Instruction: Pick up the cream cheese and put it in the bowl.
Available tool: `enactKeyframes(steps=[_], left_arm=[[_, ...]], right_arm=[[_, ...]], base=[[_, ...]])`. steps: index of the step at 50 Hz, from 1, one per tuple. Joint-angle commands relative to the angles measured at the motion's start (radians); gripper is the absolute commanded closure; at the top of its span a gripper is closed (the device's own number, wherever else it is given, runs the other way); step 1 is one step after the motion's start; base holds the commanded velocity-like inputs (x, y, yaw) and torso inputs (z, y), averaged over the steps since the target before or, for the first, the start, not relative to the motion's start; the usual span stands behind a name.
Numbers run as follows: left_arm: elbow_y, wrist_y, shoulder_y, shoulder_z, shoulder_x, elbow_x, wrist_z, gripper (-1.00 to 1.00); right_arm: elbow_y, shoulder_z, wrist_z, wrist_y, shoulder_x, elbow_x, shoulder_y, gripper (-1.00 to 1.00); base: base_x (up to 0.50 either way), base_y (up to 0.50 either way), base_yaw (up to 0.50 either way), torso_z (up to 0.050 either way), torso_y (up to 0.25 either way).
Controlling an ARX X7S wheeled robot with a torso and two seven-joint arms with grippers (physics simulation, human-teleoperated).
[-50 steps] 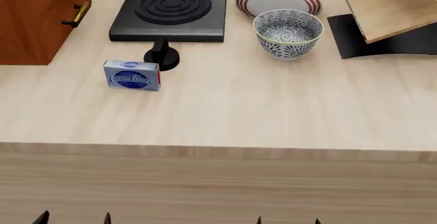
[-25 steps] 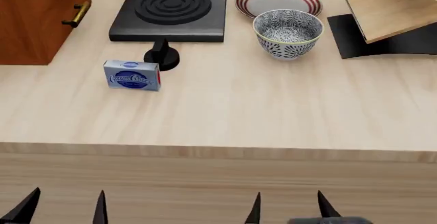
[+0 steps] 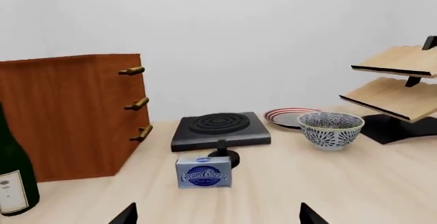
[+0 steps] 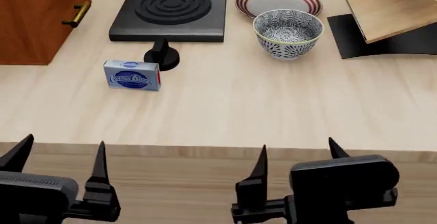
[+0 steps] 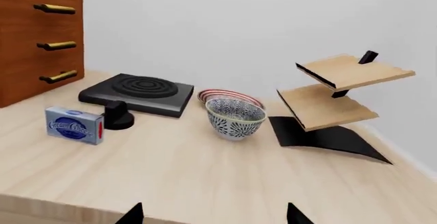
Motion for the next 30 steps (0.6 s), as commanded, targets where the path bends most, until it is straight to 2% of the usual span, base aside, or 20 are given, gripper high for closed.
enactKeyframes(steps=[1, 11, 20, 30], left_arm=[[0.043, -0.103, -0.103, 0.033, -0.012, 0.022, -0.027, -1.00], [0.059, -0.184, -0.195, 0.047, -0.008, -0.003, -0.018, -1.00], [0.094, -0.248, -0.259, 0.070, -0.015, 0.004, -0.026, -1.00], [0.106, -0.251, -0.257, 0.070, -0.023, -0.005, -0.035, -1.00]], right_arm=[[-0.057, 0.013, -0.014, 0.118, 0.025, 0.018, 0.091, -1.00], [-0.085, -0.004, -0.031, 0.254, 0.053, 0.028, 0.217, -1.00], [-0.065, 0.005, -0.039, 0.249, 0.063, 0.037, 0.240, -1.00], [-0.062, -0.008, -0.040, 0.254, 0.069, 0.038, 0.253, -1.00]], base=[[0.00, 0.00, 0.00, 0.000, 0.000], [0.00, 0.00, 0.00, 0.000, 0.000], [0.00, 0.00, 0.00, 0.000, 0.000], [0.00, 0.00, 0.00, 0.000, 0.000]])
